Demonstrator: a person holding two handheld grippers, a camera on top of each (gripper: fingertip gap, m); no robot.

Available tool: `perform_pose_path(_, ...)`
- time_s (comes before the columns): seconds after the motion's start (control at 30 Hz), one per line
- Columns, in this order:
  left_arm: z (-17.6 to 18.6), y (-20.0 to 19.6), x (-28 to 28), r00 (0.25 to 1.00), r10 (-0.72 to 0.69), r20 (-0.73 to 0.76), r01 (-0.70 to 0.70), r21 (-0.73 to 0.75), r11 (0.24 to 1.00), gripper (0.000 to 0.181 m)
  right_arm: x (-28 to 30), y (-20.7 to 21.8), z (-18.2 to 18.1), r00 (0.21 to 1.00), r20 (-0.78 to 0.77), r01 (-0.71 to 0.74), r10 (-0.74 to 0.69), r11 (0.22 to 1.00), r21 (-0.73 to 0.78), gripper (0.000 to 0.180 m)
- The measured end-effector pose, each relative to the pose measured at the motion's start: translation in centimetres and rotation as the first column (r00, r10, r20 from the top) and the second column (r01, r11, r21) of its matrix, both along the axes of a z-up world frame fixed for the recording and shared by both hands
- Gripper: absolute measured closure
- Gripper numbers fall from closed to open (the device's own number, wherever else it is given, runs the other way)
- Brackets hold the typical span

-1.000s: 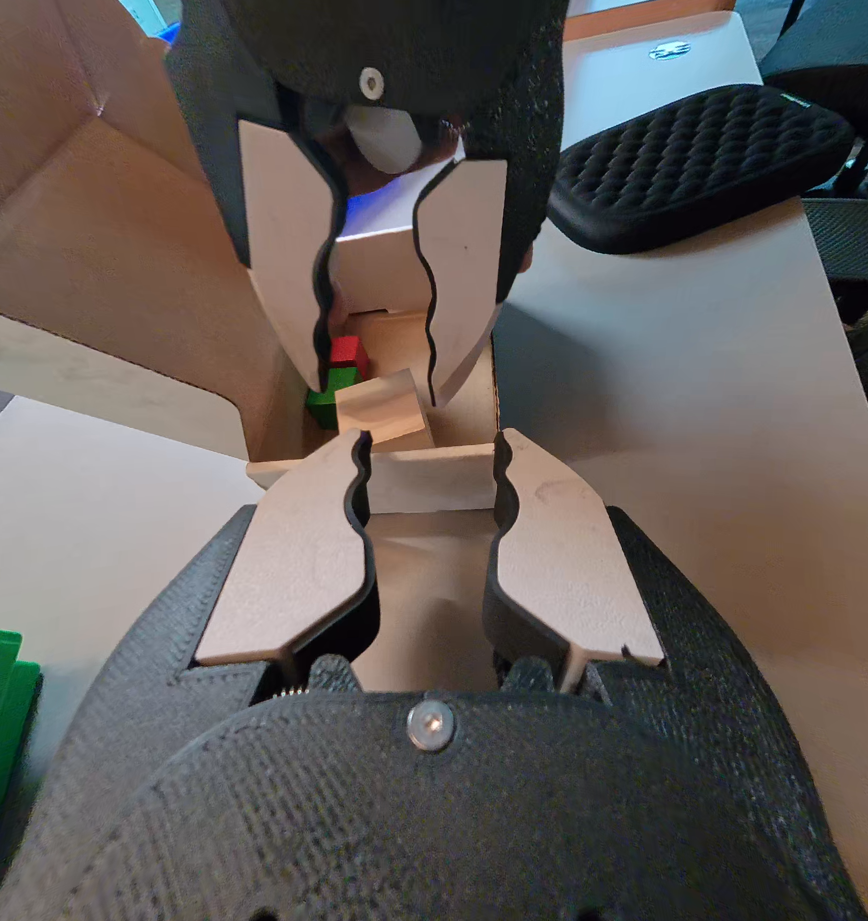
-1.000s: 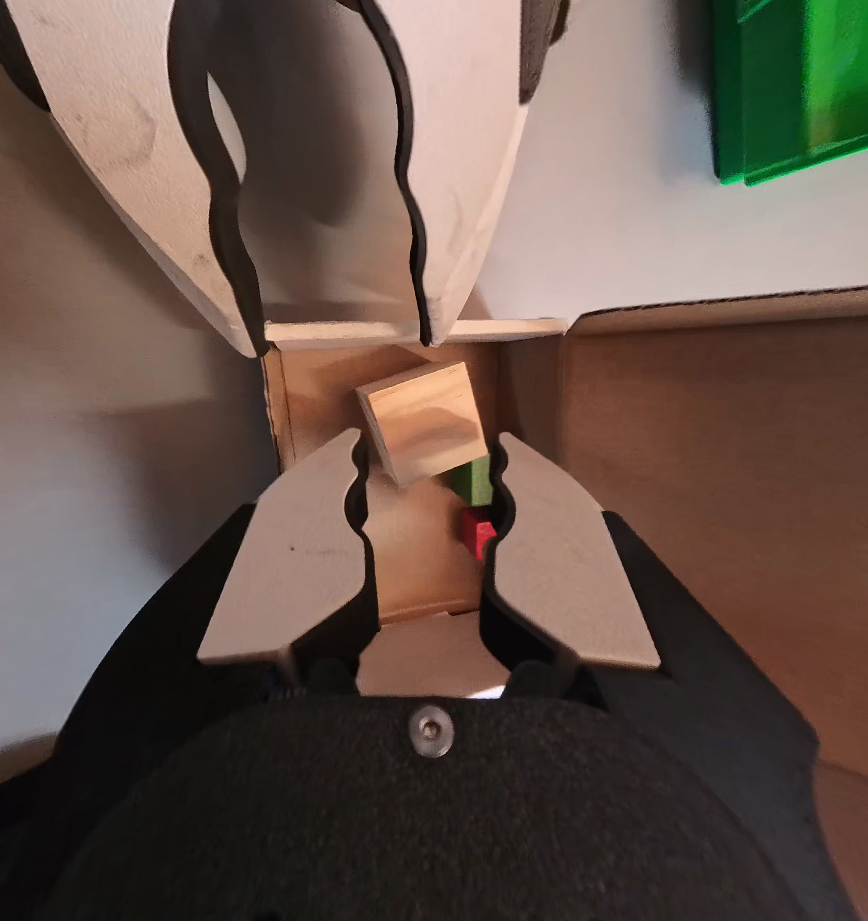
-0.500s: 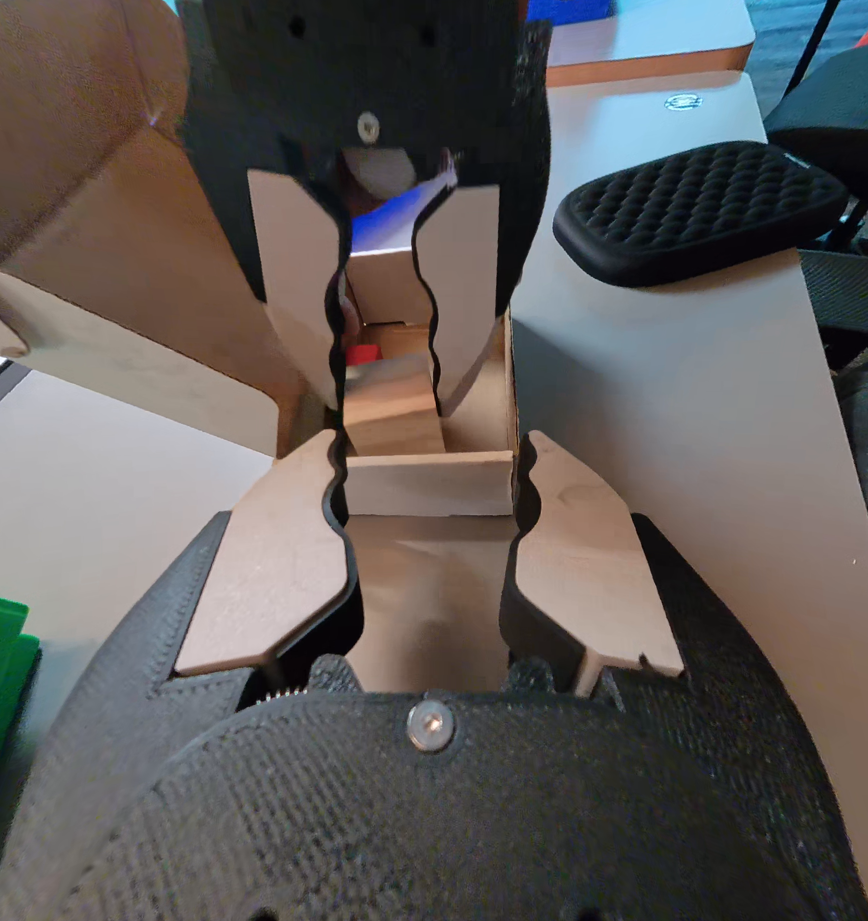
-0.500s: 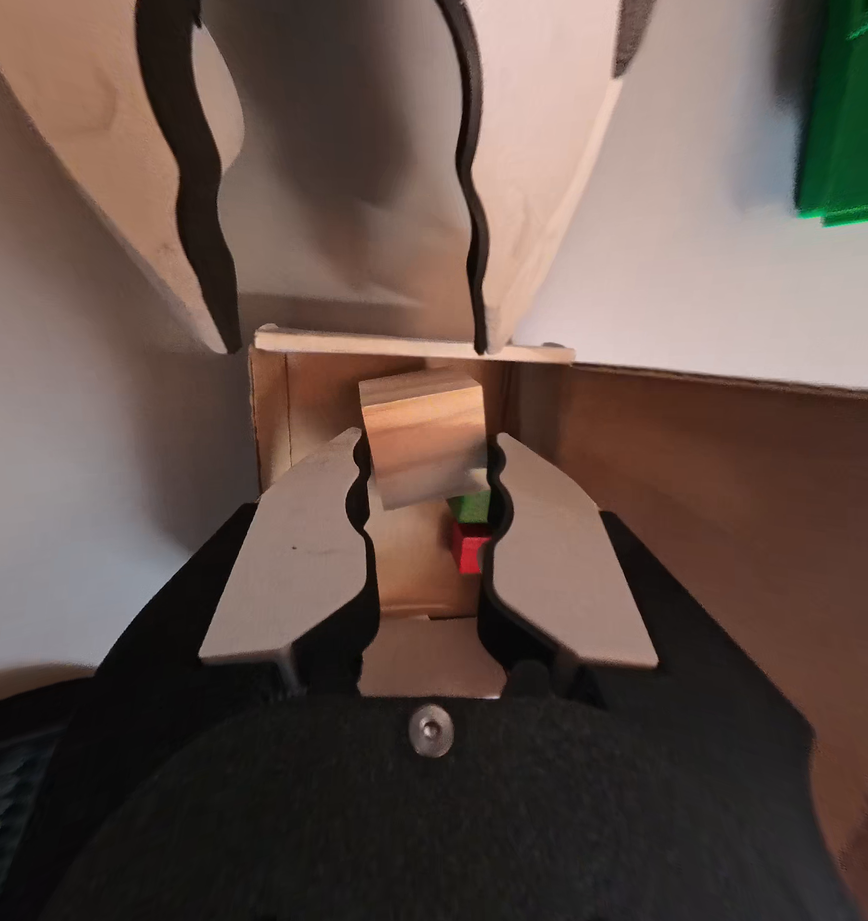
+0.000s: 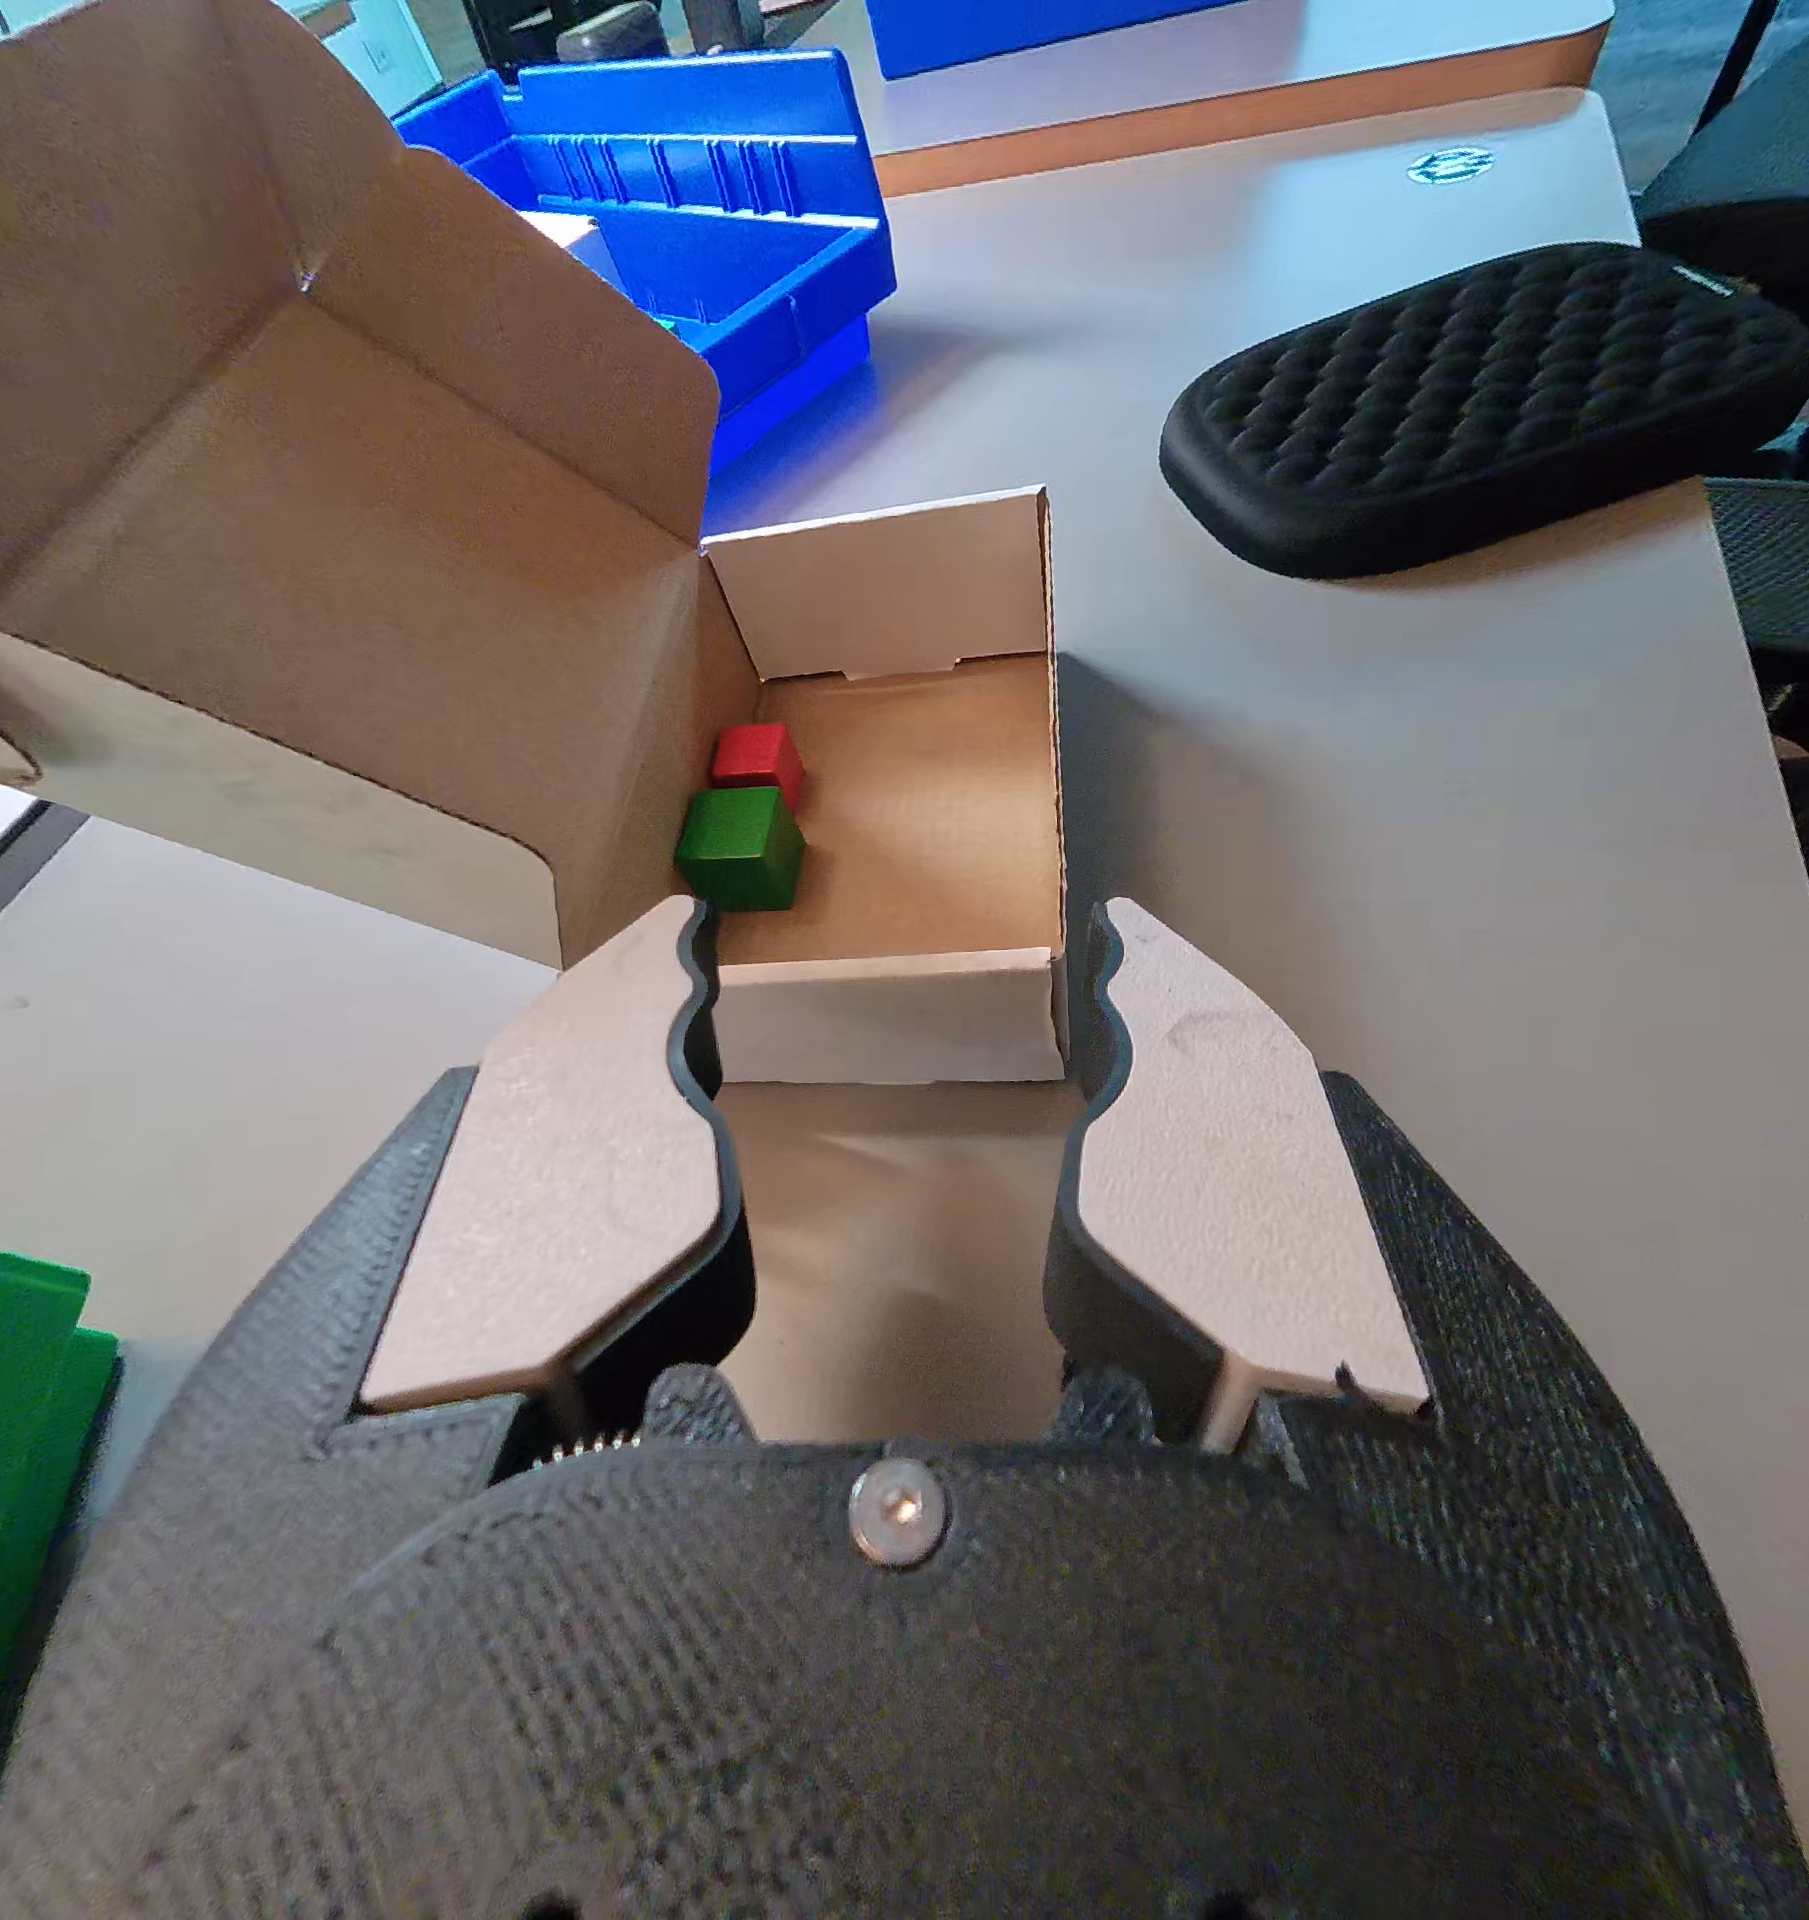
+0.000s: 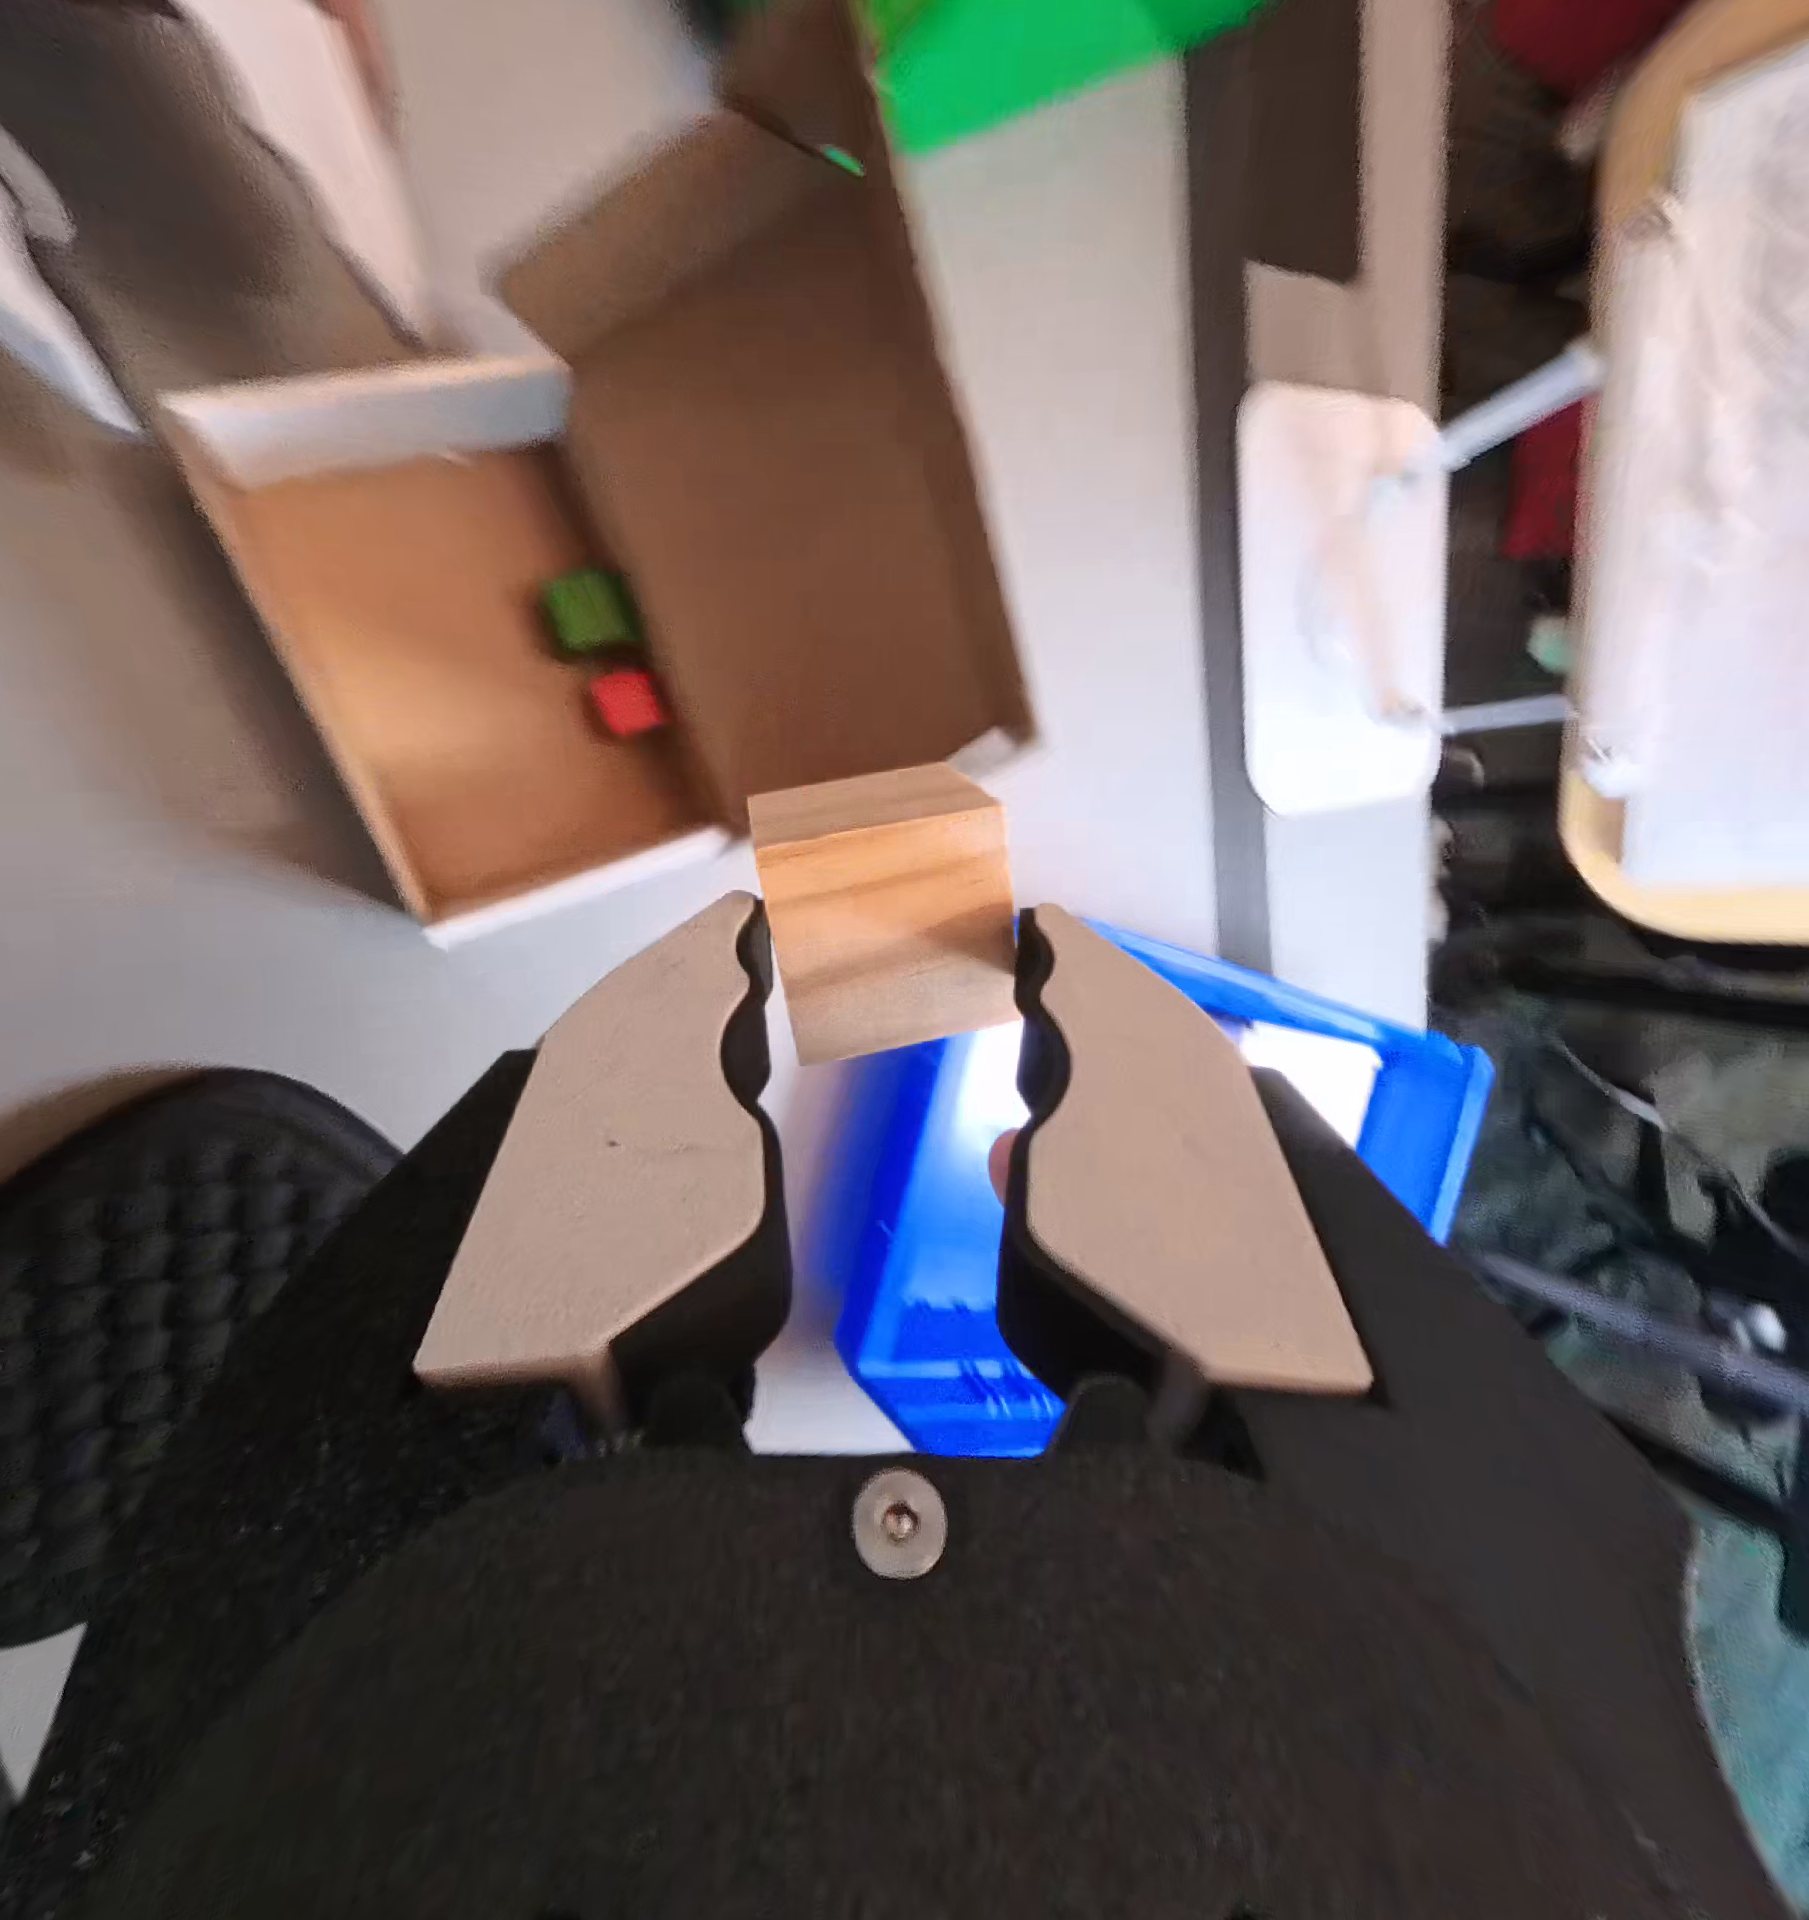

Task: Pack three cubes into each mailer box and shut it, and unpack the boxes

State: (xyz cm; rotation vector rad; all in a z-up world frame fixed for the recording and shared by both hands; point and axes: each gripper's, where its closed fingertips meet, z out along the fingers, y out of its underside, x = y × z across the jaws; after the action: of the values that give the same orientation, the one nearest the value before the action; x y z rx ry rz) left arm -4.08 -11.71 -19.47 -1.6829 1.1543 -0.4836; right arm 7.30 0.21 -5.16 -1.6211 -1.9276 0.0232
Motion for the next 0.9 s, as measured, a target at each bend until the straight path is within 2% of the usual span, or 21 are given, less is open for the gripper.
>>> perform_pose_path(0.07, 0.0, 0.0, 0.0, 1.0, 0.001, 0.002, -0.001, 0.0, 1.0, 0.113, 2.7, 3.3, 0.9, 0.994, 0.012, 0.109, -0.11, 0.994, 0.029, 0.135)
perform_pose_path(0.13, 0.0, 0.0, 0.1, 1.0, 0.001, 0.006, -0.001, 0.0, 1.0, 0.113, 5.0, 6.7, 0.2, 0.977, 0.037, 0.208, -0.209, 0.978, 0.035, 0.135)
perform_pose_path(0.27, 0.2, 0.0, 0.1, 1.0, 0.007, 0.009, -0.007, 0.009, 1.0, 0.112, 8.1, 12.6, -4.8, 0.922, 0.114, 0.373, -0.369, 0.928, -0.016, 0.135)
perform_pose_path(0.37, 0.3, 0.0, 0.0, 1.0, 0.02, 0.021, -0.02, 0.007, 1.0, 0.112, 8.1, 15.3, -9.3, 0.899, 0.143, 0.426, -0.413, 0.902, -0.068, 0.134)
perform_pose_path(0.5, 0.2, 0.0, -0.2, 0.999, 0.035, 0.03, -0.035, -0.001, 0.999, 0.112, 7.6, 17.0, -14.5, 0.876, 0.242, 0.456, -0.418, 0.88, -0.13, 0.134)
perform_pose_path(0.6, 0.2, 0.0, -0.3, 0.999, 0.037, 0.027, -0.037, 0.0, 0.999, 0.112, 7.5, 17.2, -17.0, 0.862, 0.31, 0.464, -0.402, 0.872, -0.157, 0.135)
perform_pose_path(0.8, 0.2, -0.1, -0.3, 0.999, 0.031, 0.027, -0.031, 0.003, 1.0, 0.112, 6.6, 17.7, -18.7, 0.866, 0.294, 0.465, -0.406, 0.869, -0.171, 0.134)
perform_pose_path(0.9, 0.1, -0.1, -0.3, 0.999, 0.029, 0.025, -0.029, 0.0, 1.0, 0.112, 6.4, 17.5, -18.5, 0.874, 0.252, 0.465, -0.416, 0.865, -0.187, 0.125)
